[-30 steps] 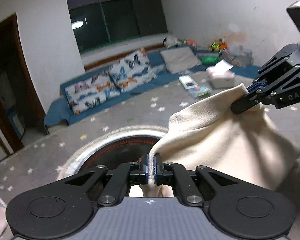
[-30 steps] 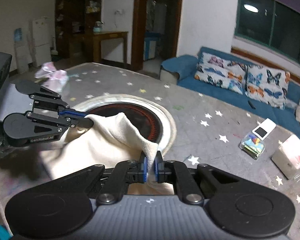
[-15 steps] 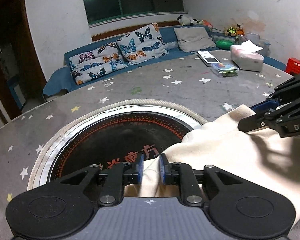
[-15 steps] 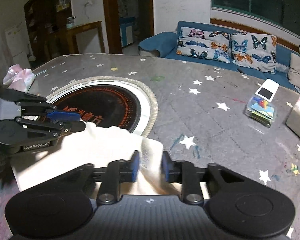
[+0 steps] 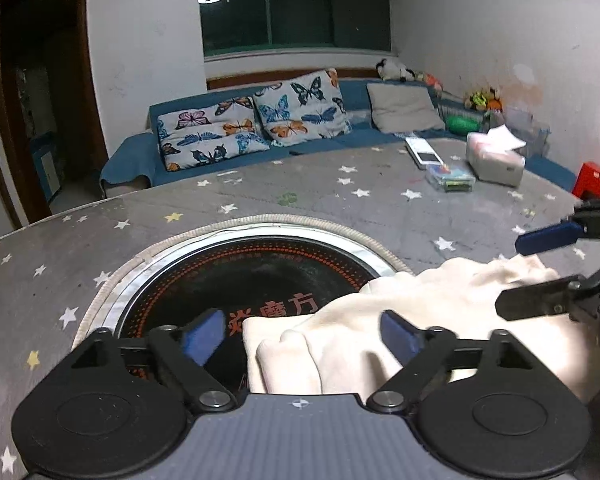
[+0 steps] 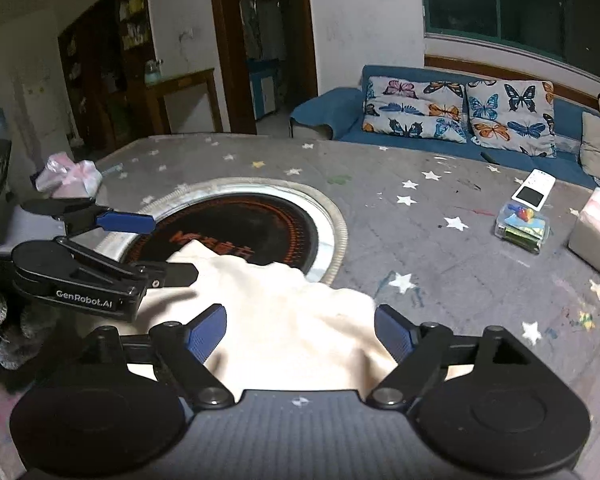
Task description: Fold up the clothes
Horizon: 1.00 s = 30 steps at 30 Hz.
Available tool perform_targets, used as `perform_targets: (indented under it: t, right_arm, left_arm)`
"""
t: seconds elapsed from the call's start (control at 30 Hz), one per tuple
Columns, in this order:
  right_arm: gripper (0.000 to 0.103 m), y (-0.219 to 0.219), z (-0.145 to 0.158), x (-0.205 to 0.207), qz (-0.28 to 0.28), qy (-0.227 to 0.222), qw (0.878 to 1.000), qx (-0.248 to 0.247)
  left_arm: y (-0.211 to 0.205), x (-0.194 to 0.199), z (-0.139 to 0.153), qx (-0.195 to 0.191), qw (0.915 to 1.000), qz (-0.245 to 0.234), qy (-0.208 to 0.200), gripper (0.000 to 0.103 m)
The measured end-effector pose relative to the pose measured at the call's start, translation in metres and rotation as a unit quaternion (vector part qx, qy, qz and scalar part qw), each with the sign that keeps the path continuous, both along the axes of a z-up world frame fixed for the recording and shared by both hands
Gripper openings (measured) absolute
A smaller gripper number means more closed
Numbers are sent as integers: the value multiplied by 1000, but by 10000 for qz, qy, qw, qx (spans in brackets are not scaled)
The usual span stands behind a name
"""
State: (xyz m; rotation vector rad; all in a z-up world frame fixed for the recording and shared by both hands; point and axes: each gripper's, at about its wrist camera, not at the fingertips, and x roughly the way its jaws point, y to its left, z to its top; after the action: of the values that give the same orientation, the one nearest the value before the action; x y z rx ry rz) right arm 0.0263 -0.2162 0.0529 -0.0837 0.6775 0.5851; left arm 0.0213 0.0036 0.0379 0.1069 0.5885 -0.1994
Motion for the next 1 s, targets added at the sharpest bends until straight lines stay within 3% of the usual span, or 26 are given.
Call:
perform_targets:
  t: [0.13,0.33,0.7,0.87,1.0]
  right_arm:
    - [95,-3,0,-12,-181,75,9996,224]
    - [103,1,2,-36,-135,71,9991,390]
    - [103,2,-26,-34,-343,618,9963,486]
    - [103,-4,-32,-33,-485,660,9937,768]
    - [103,1,-31,-33,-485,698,9946,590]
  left_arm:
    - [5,-12,5,-111,9999,63,-58,96]
    - [9,-37,8,-276,9996,71,-48,103]
    - [11,-61,-5,-358,9989,264,147,103]
    - [19,-67,-9,-507,9978,364,224,103]
    - [25,-67,-14,-626,9965,453,334,103]
